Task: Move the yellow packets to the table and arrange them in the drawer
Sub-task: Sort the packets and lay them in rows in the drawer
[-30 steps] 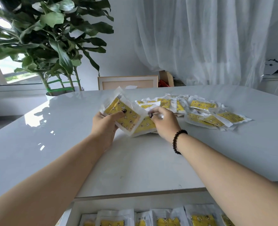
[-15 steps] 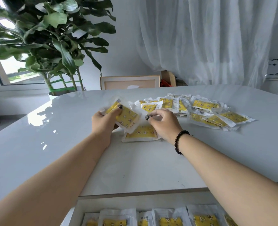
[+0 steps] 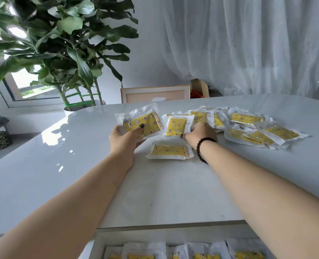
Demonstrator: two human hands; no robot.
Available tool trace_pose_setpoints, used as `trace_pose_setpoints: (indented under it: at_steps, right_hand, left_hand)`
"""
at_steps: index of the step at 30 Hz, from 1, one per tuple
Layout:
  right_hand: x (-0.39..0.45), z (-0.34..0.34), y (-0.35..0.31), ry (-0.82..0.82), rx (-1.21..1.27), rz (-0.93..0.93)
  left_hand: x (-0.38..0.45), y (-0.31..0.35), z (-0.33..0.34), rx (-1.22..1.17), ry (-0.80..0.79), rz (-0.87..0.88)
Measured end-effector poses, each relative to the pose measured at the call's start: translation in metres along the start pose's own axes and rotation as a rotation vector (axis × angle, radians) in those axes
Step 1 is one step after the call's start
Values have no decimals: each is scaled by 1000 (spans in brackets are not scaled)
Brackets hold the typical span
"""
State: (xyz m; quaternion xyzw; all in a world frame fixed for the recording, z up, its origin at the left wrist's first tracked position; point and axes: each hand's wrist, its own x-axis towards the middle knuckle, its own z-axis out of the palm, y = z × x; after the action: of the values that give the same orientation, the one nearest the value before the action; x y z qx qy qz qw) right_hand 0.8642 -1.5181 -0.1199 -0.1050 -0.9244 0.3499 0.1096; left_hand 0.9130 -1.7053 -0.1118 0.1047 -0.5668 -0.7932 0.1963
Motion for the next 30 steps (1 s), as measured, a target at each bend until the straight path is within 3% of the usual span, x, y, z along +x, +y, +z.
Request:
trace_pose_setpoints:
  at_steps: [2,6,8,11,16,19,22,26,30]
  right_hand:
    - [-3,-3,1,42,143,-20]
    - [-21,-17,-8,399,569,-109]
    - [-31,-21,-15,463,719,-231]
    - [-44,-16,-23,409,760,-368]
    - [-48,5,-26,263,484,-544]
    - [-46,4,-25,280,509,-528]
    - [-42,2,-24,291,528,-491]
    - [-40,3,-22,85,585,-392]
    - [-38,6,-20,-33,475,-408]
  left_hand:
    - [1,-2,0,43,1,20]
    - [6,-5,-1,123,47,37]
    - [5,-3,-1,116,38,15]
    - [2,-2,0,87,-14,-23]
    - [-3,4,0,-26,-238,-93]
    - [-8,0,-1,124,-351,6]
    - [-13,-3,0,255,-365,128]
    - [-11,0,-2,179,-282,205]
    - [-13,1,-2,298,-347,236]
